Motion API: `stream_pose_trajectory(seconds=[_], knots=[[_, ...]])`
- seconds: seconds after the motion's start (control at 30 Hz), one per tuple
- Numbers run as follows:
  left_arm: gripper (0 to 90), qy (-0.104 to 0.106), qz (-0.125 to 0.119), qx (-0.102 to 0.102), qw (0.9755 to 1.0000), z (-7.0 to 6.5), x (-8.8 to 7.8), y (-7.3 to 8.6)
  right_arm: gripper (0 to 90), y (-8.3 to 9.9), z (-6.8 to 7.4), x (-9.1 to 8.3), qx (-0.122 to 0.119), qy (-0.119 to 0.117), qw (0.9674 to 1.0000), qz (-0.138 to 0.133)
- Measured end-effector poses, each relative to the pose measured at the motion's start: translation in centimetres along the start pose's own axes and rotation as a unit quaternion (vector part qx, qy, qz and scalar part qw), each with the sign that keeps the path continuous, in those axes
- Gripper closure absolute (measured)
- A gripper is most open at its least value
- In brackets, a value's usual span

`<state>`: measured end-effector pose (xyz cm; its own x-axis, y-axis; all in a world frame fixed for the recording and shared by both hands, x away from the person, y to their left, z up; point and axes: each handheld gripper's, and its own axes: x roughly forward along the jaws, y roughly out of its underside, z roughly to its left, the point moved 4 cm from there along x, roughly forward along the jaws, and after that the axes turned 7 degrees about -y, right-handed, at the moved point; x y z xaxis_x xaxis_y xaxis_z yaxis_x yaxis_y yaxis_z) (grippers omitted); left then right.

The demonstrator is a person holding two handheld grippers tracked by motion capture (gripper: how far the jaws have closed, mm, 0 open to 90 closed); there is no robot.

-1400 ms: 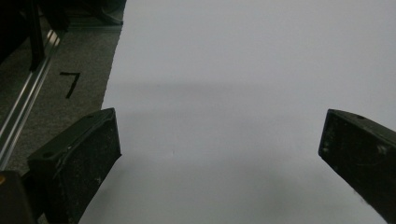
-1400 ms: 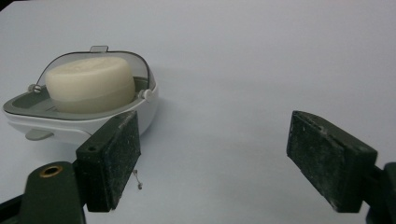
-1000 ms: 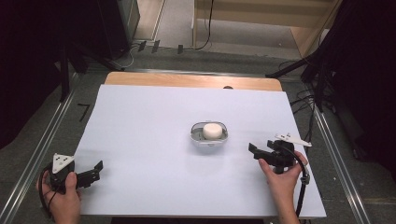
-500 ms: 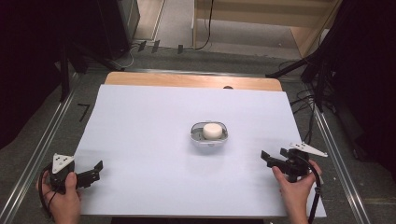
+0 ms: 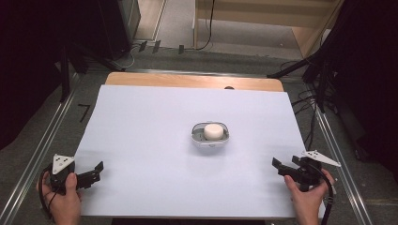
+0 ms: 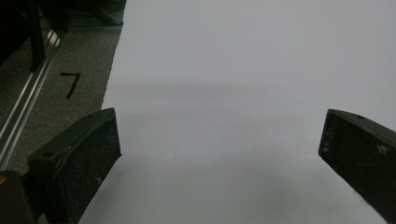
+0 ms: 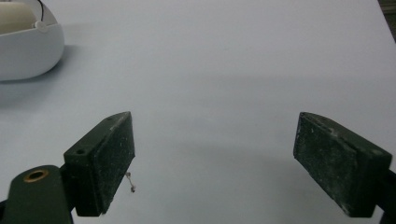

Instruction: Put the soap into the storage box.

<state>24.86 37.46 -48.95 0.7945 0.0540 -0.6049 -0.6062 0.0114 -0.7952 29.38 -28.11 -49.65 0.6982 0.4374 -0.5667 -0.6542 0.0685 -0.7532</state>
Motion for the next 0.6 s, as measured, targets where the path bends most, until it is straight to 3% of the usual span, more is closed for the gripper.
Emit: stream_pose_trajectory(seconds=[0.6], knots=[[0.0,-0.004,0.000,0.005,1.0000,-0.1,0.0,0.0,13.3,1.4,-3.0,-3.0,0.019,0.016,0.9997,-0.006]])
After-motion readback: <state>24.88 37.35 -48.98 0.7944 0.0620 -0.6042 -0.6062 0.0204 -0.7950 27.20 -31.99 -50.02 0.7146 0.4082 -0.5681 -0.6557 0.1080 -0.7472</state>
